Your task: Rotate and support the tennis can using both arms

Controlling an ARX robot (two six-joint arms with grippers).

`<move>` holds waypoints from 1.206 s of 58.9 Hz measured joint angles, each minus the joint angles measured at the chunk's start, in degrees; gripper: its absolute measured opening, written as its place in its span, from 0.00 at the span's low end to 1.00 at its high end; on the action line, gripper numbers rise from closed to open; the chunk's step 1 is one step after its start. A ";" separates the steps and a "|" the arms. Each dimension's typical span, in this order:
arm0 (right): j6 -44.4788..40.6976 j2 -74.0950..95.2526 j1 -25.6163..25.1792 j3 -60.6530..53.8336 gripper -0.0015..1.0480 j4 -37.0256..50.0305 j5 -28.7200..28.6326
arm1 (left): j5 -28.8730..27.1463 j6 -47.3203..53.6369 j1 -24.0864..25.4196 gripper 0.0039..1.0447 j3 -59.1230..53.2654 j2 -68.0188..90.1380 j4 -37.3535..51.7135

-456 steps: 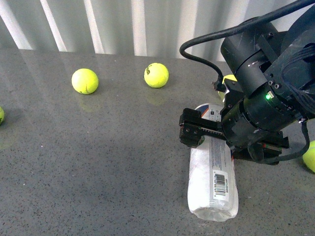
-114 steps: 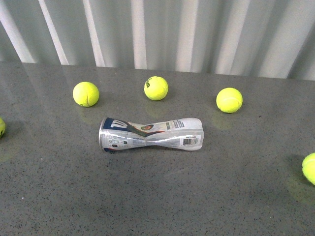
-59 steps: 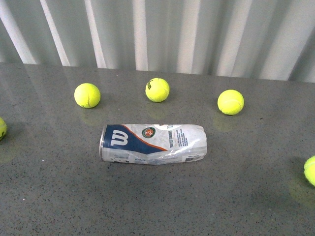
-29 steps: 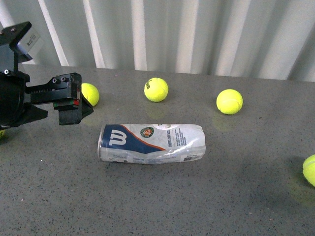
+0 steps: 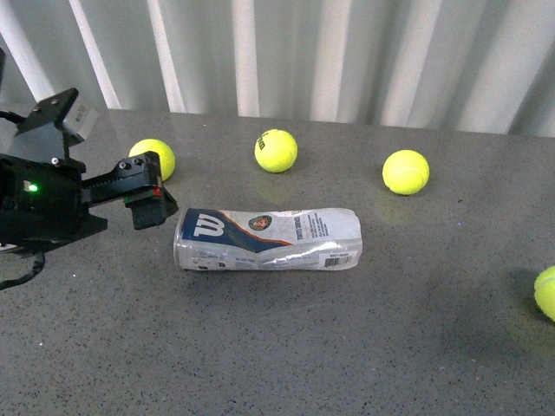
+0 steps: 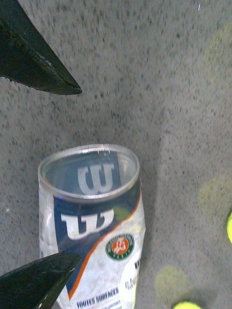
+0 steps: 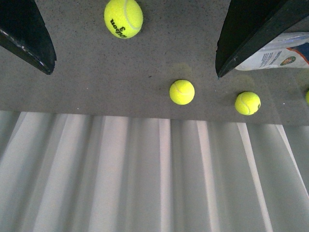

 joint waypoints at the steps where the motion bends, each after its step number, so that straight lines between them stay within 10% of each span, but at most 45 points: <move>1: 0.00 0.00 0.00 0.00 0.93 0.00 0.00 | 0.28 -0.52 -0.31 0.94 0.02 0.39 0.74; 25: 0.00 0.00 0.00 0.00 0.93 0.00 0.02 | 5.09 -12.79 -4.66 0.94 -0.33 6.75 13.84; 56: 0.00 0.00 0.00 0.00 0.93 0.00 0.00 | 9.31 -21.84 -5.31 0.08 -2.60 8.46 21.42; 71: 0.00 0.00 0.00 0.00 0.93 0.00 0.02 | 14.34 -23.71 -5.53 0.04 -4.42 3.26 19.26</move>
